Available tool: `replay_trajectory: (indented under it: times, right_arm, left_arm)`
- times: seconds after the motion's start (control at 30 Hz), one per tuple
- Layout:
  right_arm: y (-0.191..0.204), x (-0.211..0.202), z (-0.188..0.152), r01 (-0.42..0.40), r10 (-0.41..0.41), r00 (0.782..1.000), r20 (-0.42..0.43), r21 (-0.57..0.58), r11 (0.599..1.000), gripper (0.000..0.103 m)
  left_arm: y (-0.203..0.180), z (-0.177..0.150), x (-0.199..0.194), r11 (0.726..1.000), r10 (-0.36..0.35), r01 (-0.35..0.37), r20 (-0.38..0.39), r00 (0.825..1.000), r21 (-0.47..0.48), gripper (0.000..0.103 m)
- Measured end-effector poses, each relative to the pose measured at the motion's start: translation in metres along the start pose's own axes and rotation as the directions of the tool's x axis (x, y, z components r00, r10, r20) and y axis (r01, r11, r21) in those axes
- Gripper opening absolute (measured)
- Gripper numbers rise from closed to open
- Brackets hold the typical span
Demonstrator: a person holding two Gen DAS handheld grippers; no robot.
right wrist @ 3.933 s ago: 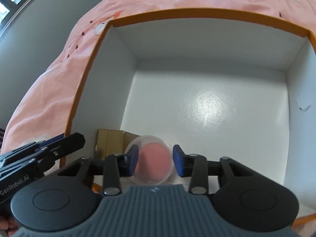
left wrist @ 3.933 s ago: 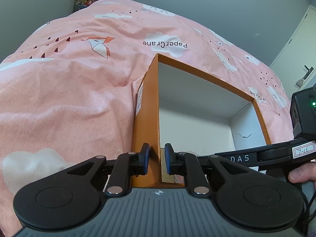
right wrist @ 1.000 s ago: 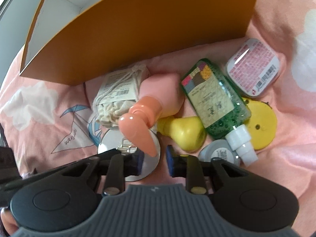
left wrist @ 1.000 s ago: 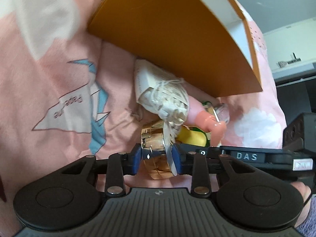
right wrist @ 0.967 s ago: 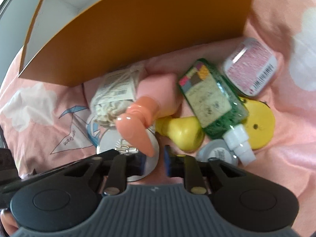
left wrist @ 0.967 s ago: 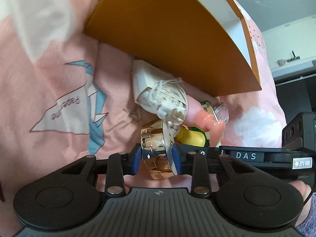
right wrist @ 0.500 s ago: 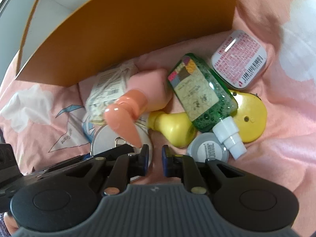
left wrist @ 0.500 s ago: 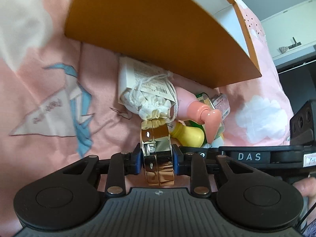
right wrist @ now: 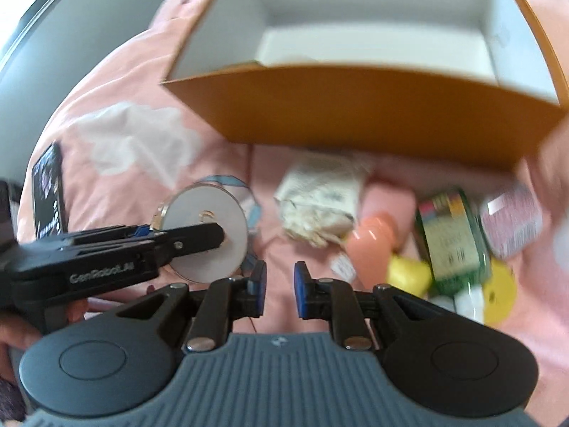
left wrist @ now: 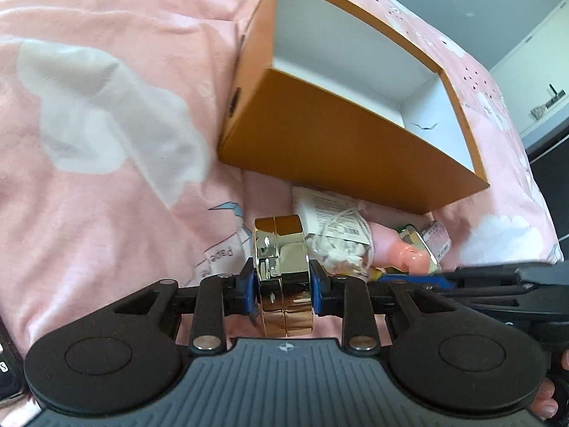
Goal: Organize rigid objects
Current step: 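Grasp the round silver compact with the left tool while the right tool reaches the cloth pouch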
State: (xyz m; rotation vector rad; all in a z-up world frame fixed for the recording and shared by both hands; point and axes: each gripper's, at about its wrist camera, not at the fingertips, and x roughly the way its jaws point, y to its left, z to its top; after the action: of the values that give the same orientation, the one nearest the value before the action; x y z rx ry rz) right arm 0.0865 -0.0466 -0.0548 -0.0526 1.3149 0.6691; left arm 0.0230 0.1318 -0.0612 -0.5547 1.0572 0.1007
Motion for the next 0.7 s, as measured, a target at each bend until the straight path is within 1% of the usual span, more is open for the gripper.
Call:
replay_trajectory:
  times: [0.03,0.07,0.1,0.17,0.23,0.3,0.37,0.4,0.47,0.5,0.6,0.7]
  right_arm:
    - [0.005,-0.001,0.002,0.013,-0.012,1.000,0.010,-0.042,0.999,0.022]
    - [0.010,-0.001,0.005,0.033,-0.031,0.999,0.017,-0.088,0.996,0.028]
    - [0.016,0.001,0.008,0.065,-0.062,0.998,0.024,-0.137,0.988,0.030]
    - [0.025,0.008,0.013,0.130,-0.126,0.992,0.031,-0.243,0.961,0.033]
    - [0.034,0.020,0.015,0.194,-0.194,0.980,0.035,-0.350,0.917,0.039]
    - [0.038,0.030,0.016,0.217,-0.227,0.973,0.031,-0.442,0.870,0.045]
    - [0.042,0.041,0.014,0.248,-0.266,0.963,0.045,-0.533,0.809,0.048]
    - [0.044,0.046,0.013,0.270,-0.290,0.955,0.061,-0.579,0.769,0.051]
    - [0.047,0.055,0.010,0.291,-0.315,0.946,0.080,-0.643,0.709,0.056]
    - [0.047,0.058,0.009,0.287,-0.316,0.945,0.080,-0.664,0.690,0.057]
    - [0.047,0.070,0.008,0.280,-0.328,0.942,0.070,-0.702,0.655,0.057]
    - [0.047,0.083,0.003,0.303,-0.349,0.932,0.097,-0.737,0.604,0.064]
  left_arm:
    - [0.001,0.000,0.000,1.000,0.002,-0.002,0.000,1.000,-0.005,0.032]
    - [0.002,0.000,0.001,1.000,0.003,-0.003,0.002,1.000,-0.008,0.032]
    - [0.003,0.001,0.001,1.000,0.002,-0.001,0.007,1.000,-0.008,0.032]
    - [0.002,-0.001,0.002,1.000,0.005,-0.005,0.015,1.000,-0.004,0.032]
    - [0.003,-0.001,0.003,1.000,0.007,-0.007,0.022,1.000,-0.002,0.032]
    - [0.005,-0.001,0.003,1.000,0.007,-0.007,0.023,1.000,-0.007,0.032]
    - [0.008,0.000,0.005,1.000,0.015,-0.015,0.020,1.000,-0.009,0.032]
    - [0.009,0.000,0.007,1.000,0.017,-0.017,0.017,1.000,-0.008,0.032]
    - [0.008,0.000,0.009,1.000,0.015,-0.015,0.013,1.000,-0.008,0.032]
    - [0.008,0.000,0.010,1.000,0.015,-0.015,0.012,1.000,-0.007,0.032]
    - [0.008,0.001,0.013,1.000,0.014,-0.014,0.009,1.000,-0.004,0.032]
    - [0.008,0.001,0.016,1.000,0.016,-0.016,0.004,1.000,-0.007,0.033]
